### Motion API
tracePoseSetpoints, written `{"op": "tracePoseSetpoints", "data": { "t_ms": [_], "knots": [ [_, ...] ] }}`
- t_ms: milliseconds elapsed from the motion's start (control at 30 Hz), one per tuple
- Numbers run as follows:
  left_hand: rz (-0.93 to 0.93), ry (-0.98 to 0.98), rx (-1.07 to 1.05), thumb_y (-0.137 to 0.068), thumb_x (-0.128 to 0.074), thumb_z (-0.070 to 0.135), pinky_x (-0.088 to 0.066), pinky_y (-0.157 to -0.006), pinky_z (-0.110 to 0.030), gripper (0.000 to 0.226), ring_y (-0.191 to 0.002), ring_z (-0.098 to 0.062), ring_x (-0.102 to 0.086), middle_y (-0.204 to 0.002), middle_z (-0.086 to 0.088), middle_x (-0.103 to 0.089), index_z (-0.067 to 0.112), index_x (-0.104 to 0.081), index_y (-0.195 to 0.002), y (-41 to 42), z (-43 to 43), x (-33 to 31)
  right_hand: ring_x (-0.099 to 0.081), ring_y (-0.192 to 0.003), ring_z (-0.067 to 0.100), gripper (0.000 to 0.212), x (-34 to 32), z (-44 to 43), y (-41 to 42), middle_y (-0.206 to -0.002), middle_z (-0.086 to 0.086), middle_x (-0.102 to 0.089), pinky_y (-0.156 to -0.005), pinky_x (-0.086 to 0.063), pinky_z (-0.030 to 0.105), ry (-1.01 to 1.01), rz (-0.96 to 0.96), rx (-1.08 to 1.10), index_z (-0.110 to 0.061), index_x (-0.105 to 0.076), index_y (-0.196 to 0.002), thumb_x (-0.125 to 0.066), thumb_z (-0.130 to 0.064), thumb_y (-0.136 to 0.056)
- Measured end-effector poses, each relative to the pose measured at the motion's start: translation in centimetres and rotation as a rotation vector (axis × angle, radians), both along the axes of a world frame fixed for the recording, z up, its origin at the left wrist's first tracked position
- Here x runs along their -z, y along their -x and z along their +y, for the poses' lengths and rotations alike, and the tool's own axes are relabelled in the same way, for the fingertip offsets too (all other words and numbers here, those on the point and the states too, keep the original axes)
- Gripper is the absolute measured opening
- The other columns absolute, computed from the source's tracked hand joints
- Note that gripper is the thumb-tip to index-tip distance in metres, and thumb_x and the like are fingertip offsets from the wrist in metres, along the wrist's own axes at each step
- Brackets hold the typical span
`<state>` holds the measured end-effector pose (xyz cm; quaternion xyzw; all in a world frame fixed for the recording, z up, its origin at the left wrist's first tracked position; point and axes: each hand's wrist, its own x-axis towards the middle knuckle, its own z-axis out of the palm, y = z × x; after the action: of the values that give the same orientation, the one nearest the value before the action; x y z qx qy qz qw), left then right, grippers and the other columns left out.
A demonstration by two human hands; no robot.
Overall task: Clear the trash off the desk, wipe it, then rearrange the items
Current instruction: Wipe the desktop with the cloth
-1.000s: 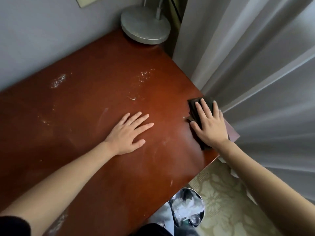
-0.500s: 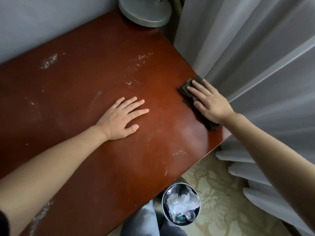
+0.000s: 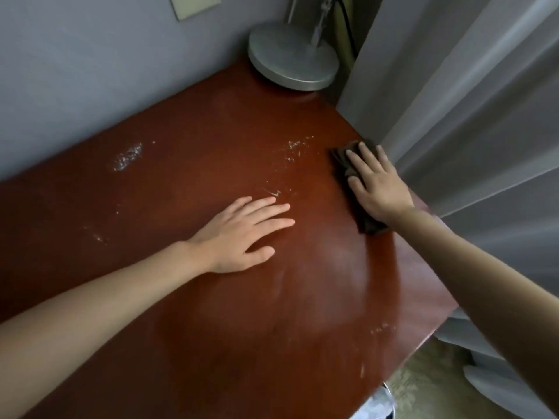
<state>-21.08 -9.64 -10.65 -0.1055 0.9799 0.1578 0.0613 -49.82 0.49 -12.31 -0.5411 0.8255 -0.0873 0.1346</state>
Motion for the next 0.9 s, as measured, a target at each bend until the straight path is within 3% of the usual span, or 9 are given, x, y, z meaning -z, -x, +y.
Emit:
{"op": "tracePoseSetpoints", "data": {
  "t_ms": [100,200,333,433,533,633,700,800,900],
  "knots": [
    [-0.029,0.122,-0.007,-0.089,-0.026,0.053,0.000,-0.115,-0.039,0.058,-0.141,-0.006,-0.001,-0.152,0.013,-0.010,0.037,-0.022,-0.144,-2.6,-5.8,0.0,0.002,-0.144,0.025,0.051,0.1,-6.3,-0.2,-0.157,0.000,-0.010,-0.117,-0.006,0.043,0.056,-0.025,0.112,-0.027,-0.021,-0.147,-0.032,-0.039,-0.098],
    [-0.069,0.223,-0.042,-0.088,-0.033,0.052,-0.004,-0.114,-0.037,0.057,-0.139,-0.018,-0.016,-0.152,-0.001,-0.028,0.034,-0.029,-0.142,-5.5,-10.1,0.2,-0.002,-0.144,0.026,0.052,0.2,-9.8,-0.5,-0.156,0.002,-0.016,-0.116,-0.006,0.043,0.092,-0.048,0.118,-0.023,-0.028,-0.145,-0.039,-0.039,-0.097],
    [-0.130,0.246,-0.033,-0.086,-0.033,0.056,-0.007,-0.115,-0.038,0.060,-0.141,-0.019,-0.010,-0.153,-0.001,-0.023,0.044,-0.018,-0.143,-8.3,-13.2,0.9,-0.009,-0.143,0.031,0.064,0.0,-7.3,-4.0,-0.153,0.007,-0.024,-0.112,-0.012,0.053,0.055,0.080,-0.313,-0.021,-0.032,-0.144,-0.028,-0.055,-0.090],
    [-0.148,0.219,-0.012,-0.085,-0.031,0.060,-0.015,-0.113,-0.043,0.063,-0.143,-0.014,0.003,-0.155,0.005,-0.012,0.050,-0.009,-0.143,-8.7,-13.9,1.1,-0.018,-0.140,0.029,0.055,0.5,-2.1,-7.5,-0.152,0.001,-0.028,-0.105,-0.020,0.058,0.018,0.230,-0.613,-0.030,-0.030,-0.144,-0.016,-0.053,-0.095],
    [-0.156,0.211,0.017,-0.086,-0.028,0.063,-0.015,-0.113,-0.042,0.062,-0.143,-0.015,0.003,-0.156,0.006,-0.004,0.052,-0.004,-0.142,-8.6,-14.2,1.2,-0.024,-0.139,0.032,0.054,0.3,-3.9,-5.6,-0.151,-0.001,-0.030,-0.100,-0.024,0.066,-0.044,0.290,-0.460,-0.036,-0.026,-0.143,-0.011,-0.053,-0.095],
    [-0.127,0.205,0.039,-0.087,-0.019,0.068,-0.009,-0.113,-0.039,0.060,-0.143,-0.015,0.007,-0.154,0.011,0.008,0.055,0.005,-0.140,-8.8,-14.5,1.4,-0.004,-0.144,0.030,0.055,0.1,-11.5,-1.5,-0.157,-0.002,-0.013,-0.110,-0.012,0.058,-0.052,0.169,-0.145,-0.036,-0.019,-0.146,-0.017,-0.052,-0.093],
    [-0.131,0.218,0.044,-0.087,-0.015,0.069,-0.009,-0.112,-0.040,0.059,-0.143,-0.017,-0.001,-0.155,0.007,0.002,0.052,0.001,-0.141,-8.8,-14.5,1.4,0.001,-0.144,0.030,0.055,0.3,-15.1,-0.4,-0.158,0.000,-0.008,-0.113,-0.009,0.053,-0.065,0.160,-0.110,-0.031,-0.017,-0.147,-0.020,-0.049,-0.095],
    [-0.131,0.221,0.046,-0.088,-0.024,0.066,-0.009,-0.113,-0.040,0.061,-0.142,-0.018,-0.004,-0.155,0.003,-0.006,0.048,-0.006,-0.144,-8.8,-14.6,1.4,-0.006,-0.143,0.035,0.059,0.3,-15.2,-1.9,-0.156,0.005,-0.015,-0.111,-0.016,0.058,-0.004,0.156,-0.297,-0.024,-0.023,-0.147,-0.024,-0.047,-0.093],
    [-0.117,0.208,0.041,-0.089,-0.026,0.065,-0.001,-0.116,-0.035,0.062,-0.143,-0.018,0.000,-0.156,0.002,-0.006,0.046,-0.008,-0.145,-9.0,-14.6,1.8,-0.013,-0.142,0.031,0.053,0.6,-11.3,-3.9,-0.153,0.003,-0.023,-0.107,-0.018,0.057,0.043,0.189,-0.762,-0.025,-0.029,-0.143,-0.028,-0.045,-0.094]
  ]
}}
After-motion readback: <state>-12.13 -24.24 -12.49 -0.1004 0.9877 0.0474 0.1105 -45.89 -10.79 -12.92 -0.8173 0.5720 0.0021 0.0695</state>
